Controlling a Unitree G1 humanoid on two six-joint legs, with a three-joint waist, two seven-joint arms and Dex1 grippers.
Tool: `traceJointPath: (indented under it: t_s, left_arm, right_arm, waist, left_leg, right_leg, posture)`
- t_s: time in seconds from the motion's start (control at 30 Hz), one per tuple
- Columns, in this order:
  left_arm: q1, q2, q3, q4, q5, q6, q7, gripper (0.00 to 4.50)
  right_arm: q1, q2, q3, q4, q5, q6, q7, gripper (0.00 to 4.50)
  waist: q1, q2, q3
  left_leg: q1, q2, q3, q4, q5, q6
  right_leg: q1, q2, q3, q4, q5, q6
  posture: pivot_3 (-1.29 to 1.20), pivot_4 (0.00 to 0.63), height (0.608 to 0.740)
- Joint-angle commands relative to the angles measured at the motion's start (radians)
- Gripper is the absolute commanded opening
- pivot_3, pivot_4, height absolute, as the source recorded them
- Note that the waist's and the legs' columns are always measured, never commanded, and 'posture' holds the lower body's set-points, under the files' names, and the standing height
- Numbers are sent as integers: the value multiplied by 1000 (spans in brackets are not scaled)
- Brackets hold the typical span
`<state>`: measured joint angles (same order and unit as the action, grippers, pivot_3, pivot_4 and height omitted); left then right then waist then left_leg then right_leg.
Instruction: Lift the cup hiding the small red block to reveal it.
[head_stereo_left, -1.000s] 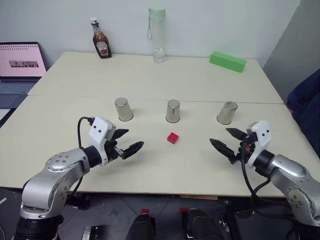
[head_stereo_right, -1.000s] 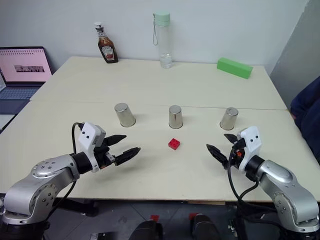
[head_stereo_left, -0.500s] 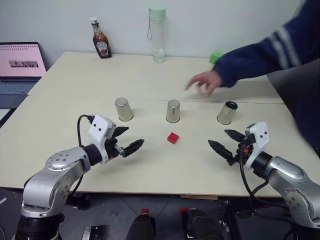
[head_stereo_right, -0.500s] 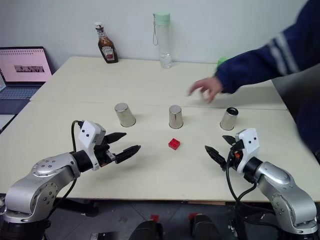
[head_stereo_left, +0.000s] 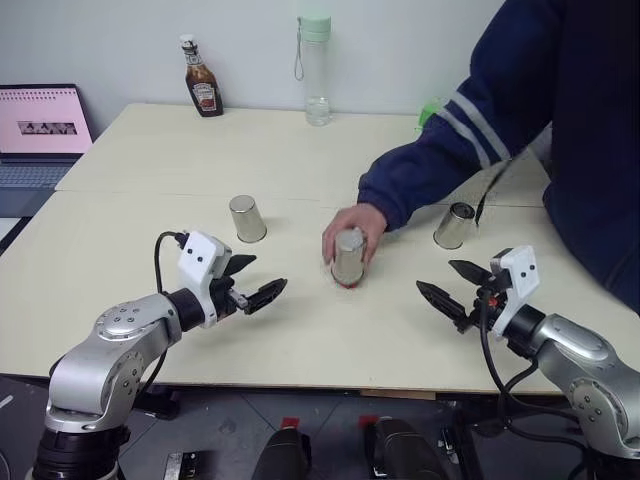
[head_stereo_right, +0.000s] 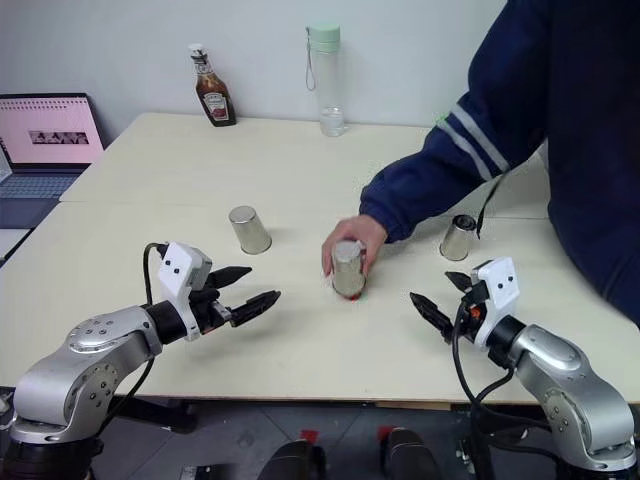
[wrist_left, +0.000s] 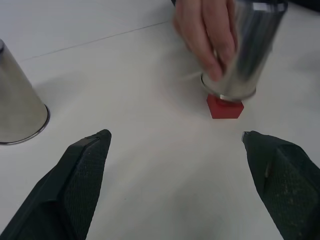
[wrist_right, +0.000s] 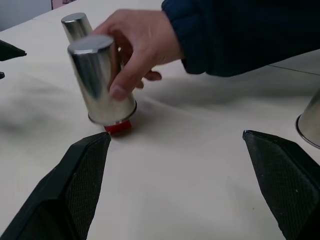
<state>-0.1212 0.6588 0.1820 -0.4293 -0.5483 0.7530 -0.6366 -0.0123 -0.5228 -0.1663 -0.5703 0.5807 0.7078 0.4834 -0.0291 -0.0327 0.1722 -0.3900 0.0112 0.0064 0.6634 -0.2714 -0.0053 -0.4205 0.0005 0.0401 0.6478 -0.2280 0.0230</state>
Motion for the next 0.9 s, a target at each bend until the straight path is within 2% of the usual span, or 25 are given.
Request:
traceJointPath:
  t_s: [0.03, 0.9]
  left_arm:
    - [-6, 7, 6, -29, -16, -12, -14, 4464]
    - [-27, 16, -9, 1, 23, -38, -27, 4464]
  right_arm:
    - [-3, -11, -27, -12, 9, -28, 15, 4500]
    - [6, -1, -10, -17, -3, -49, 4, 4500]
  waist:
    - [0, 0, 0]
    - [0, 0, 0]
  left_leg:
    - [0, 0, 0, 0, 0, 0]
    - [0, 0, 0, 0, 0, 0]
  right_leg:
    - [0, 0, 0, 0, 0, 0]
    - [0, 0, 0, 0, 0, 0]
  posture:
    - [0, 150, 740]
    - [0, 150, 740]
